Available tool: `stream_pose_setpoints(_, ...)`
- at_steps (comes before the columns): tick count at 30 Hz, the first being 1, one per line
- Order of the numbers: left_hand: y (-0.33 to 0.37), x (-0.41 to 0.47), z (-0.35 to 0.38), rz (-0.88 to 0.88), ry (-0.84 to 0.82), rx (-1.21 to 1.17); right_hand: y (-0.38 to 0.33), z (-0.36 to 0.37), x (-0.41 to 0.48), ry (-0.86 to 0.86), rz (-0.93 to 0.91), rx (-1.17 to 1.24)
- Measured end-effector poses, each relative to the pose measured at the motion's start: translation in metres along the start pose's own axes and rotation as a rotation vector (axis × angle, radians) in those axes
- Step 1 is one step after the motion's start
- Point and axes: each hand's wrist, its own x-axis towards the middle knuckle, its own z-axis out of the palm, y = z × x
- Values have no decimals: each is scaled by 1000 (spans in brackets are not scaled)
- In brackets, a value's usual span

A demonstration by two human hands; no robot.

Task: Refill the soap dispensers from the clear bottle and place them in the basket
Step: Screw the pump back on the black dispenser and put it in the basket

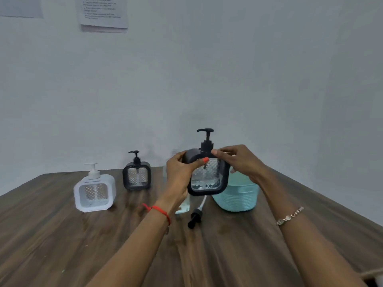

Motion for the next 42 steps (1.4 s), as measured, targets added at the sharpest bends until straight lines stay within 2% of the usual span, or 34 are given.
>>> stream_pose_setpoints(3,-11,10,35,-3,-7,2,9,-29,-6,5,14,-7)
stream_pose_setpoints(10,-37,30,94,-6,-46,-80,47,-70,7,158,16,-46)
stream_pose_setpoints(16,-61,44,111,22,-125,-23,67,-68,15,303,-25,-122)
stream_pose_setpoints(20,-77,49,108,-21,-172,33,83,-57,21,336,-39,-177)
stream_pose_setpoints(23,-86,52,103,-89,-206,101,95,-50,23,315,-36,-220)
stream_pose_setpoints(26,-92,57,95,-154,-238,266,107,-46,23,240,-13,-267)
stream_pose_setpoints(31,-100,62,84,-156,-325,542,122,-43,28,148,58,-389)
stream_pose_setpoints(34,-111,65,79,-168,-312,696,125,-42,31,142,69,-444)
stream_pose_setpoints(42,-120,62,77,-173,-336,784,118,-38,33,102,85,-524)
